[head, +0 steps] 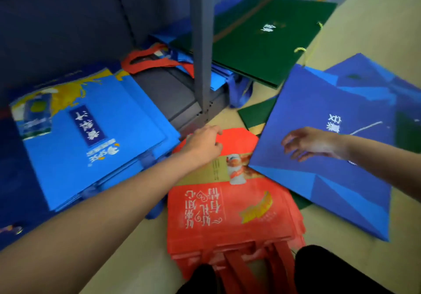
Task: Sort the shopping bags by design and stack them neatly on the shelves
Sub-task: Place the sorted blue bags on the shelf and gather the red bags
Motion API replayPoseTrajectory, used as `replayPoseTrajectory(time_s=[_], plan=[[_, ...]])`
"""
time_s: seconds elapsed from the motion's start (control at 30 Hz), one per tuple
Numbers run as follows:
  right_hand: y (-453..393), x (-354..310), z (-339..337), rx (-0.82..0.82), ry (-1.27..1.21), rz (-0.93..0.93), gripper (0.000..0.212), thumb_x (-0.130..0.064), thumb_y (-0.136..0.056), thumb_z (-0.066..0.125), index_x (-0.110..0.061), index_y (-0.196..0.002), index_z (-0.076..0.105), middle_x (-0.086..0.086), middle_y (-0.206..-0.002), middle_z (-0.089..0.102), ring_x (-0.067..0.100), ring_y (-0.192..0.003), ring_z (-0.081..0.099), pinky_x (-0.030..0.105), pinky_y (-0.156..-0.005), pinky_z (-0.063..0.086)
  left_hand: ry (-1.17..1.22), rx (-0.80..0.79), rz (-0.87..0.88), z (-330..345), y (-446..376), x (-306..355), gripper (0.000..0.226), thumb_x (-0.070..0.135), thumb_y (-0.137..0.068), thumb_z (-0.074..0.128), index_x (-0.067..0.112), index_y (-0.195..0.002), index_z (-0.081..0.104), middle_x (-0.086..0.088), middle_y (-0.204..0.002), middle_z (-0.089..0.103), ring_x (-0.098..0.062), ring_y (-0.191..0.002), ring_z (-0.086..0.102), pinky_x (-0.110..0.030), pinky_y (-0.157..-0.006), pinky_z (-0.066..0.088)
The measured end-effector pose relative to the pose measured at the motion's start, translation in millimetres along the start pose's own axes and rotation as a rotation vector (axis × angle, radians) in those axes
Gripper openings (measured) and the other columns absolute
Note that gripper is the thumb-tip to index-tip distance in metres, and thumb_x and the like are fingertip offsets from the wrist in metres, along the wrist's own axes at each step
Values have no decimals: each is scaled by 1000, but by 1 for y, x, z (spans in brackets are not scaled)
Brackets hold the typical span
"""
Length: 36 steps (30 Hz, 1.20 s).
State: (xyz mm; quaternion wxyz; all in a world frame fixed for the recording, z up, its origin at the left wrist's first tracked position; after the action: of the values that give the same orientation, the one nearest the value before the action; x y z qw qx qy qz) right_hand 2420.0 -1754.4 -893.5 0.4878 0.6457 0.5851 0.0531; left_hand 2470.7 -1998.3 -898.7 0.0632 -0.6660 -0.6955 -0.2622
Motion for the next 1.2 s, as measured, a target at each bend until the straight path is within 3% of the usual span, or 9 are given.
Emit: replayPoseTrajectory(time_s=[0.1, 0.2, 0.3, 0.47, 0.63, 0.8, 0.93, 1.07, 1.2], plan=[[-6, 64, -18, 177, -69, 93, 30, -15, -90, 62, -12, -117, 49, 11, -112, 50, 26, -89, 52, 31, -71, 46, -17, -106, 39, 33, -33, 32, 45, 15, -88, 54, 13, -132, 47, -10, -138, 45, -26, -128, 42, -36, -106, 34], [-4, 122, -34, 324, -27, 222, 57, -26, -85, 69, -9, -133, 42, 18, -131, 41, 32, -111, 48, 34, -88, 40, -27, -214, 24, 65, -63, 63, 48, 18, -88, 55, 11, -134, 43, -12, -139, 44, -28, -129, 41, -36, -105, 36], [-2, 171, -47, 405, 2, 332, 68, -30, -82, 71, -9, -137, 37, 21, -139, 31, 39, -123, 41, 39, -100, 35, -26, -301, -21, 94, -92, 89, 56, 22, -88, 56, 9, -138, 35, -15, -142, 40, -32, -129, 41, -36, -104, 37], [-7, 242, -67, 507, -157, 493, 89, -34, -72, 80, -9, -140, 29, 22, -140, 33, 39, -128, 37, 44, -106, 33, -72, -247, -178, 124, -125, 108, 57, 30, -90, 54, 12, -139, 29, -11, -143, 38, -30, -132, 35, -33, -102, 28], [-12, 262, -68, 699, -654, 503, 71, -29, -71, 81, -9, -124, 40, 11, -124, 54, 34, -107, 56, 49, -93, 48, -44, -194, -268, 133, -134, 111, 59, 31, -90, 55, 10, -139, 31, -12, -143, 37, -32, -134, 30, -36, -105, 28], [-17, 234, -59, 752, -1015, 374, 45, -18, -77, 77, -13, -109, 45, 8, -113, 60, 30, -96, 62, 47, -89, 51, -131, -176, -204, 116, -132, 123, 65, 34, -93, 52, 20, -149, 21, -6, -158, 6, -33, -143, 7, -49, -114, 14], [-39, 181, -27, 666, -1051, 349, 35, -10, -83, 66, -6, -109, 44, 6, -113, 58, 28, -99, 59, 43, -91, 50, -128, -290, -147, 122, -119, 131, 69, 39, -92, 53, 28, -150, 18, -3, -159, 0, -36, -144, -1, -55, -112, 15], [-50, 152, 0, 544, -851, 396, 52, -23, -79, 67, -8, -124, 44, 11, -132, 44, 33, -119, 46, 41, -103, 40, -230, -366, -72, 133, -99, 137, 81, 50, -88, 56, 31, -150, 9, -1, -159, -8, -36, -144, -4, -57, -111, 17], [-34, 180, -15, 577, -693, 498, 27, -29, -87, 58, -21, -112, 57, 11, -132, 32, 30, -127, 28, 32, -99, 30, -392, -433, 67, 151, -72, 150, 93, 62, -83, 54, 30, -150, -2, -5, -157, -16, -37, -143, -11, -59, -111, 13]])
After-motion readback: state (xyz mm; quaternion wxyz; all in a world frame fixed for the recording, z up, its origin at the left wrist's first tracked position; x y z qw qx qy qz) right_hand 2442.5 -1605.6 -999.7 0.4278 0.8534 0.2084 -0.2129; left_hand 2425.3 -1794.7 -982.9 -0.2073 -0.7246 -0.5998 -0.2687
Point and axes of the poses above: each hand's wrist, its own y-axis away from the middle knuckle, its own z-axis out of the palm, x = y × z, the point moved 4 cm from there along -y, towards the middle knuckle
